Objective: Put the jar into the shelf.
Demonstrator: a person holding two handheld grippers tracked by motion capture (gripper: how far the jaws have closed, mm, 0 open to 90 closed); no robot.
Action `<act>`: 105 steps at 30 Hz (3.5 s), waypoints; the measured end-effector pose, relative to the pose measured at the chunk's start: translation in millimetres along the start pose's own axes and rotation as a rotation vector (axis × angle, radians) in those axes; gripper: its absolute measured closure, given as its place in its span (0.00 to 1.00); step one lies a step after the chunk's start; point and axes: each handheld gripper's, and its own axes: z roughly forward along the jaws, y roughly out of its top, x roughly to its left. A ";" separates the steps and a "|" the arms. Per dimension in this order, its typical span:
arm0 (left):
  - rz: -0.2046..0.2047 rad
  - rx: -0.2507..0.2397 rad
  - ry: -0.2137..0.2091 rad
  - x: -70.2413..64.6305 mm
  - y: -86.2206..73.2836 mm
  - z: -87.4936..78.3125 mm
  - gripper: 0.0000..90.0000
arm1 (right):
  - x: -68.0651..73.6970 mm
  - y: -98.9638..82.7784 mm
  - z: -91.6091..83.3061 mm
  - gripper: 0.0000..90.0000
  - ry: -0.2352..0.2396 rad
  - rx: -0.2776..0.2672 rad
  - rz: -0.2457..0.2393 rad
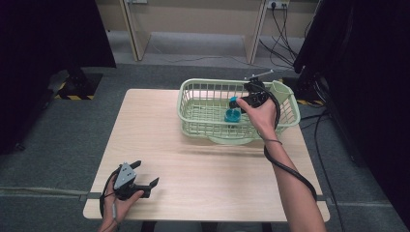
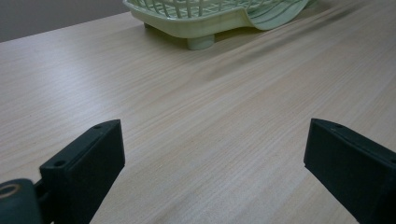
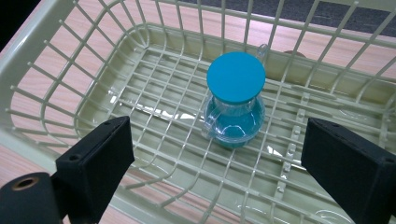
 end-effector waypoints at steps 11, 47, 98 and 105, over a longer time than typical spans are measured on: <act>0.002 0.002 0.002 -0.2 0.1 0.1 0.05 | -1.1 -9.4 -17.0 0.10 0.007 -0.024 -0.014; 0.001 0.003 0.002 -0.2 0.1 0.2 0.05 | -4.4 -50.5 -40.2 0.10 0.016 -0.054 -0.054; 0.004 0.006 0.003 -1.0 0.3 0.3 0.05 | -31.8 -119.5 -58.0 0.09 -0.019 -0.069 -0.060; 0.008 0.008 0.004 -0.9 0.4 0.3 0.05 | -37.7 -128.8 -57.4 0.09 -0.022 -0.071 -0.046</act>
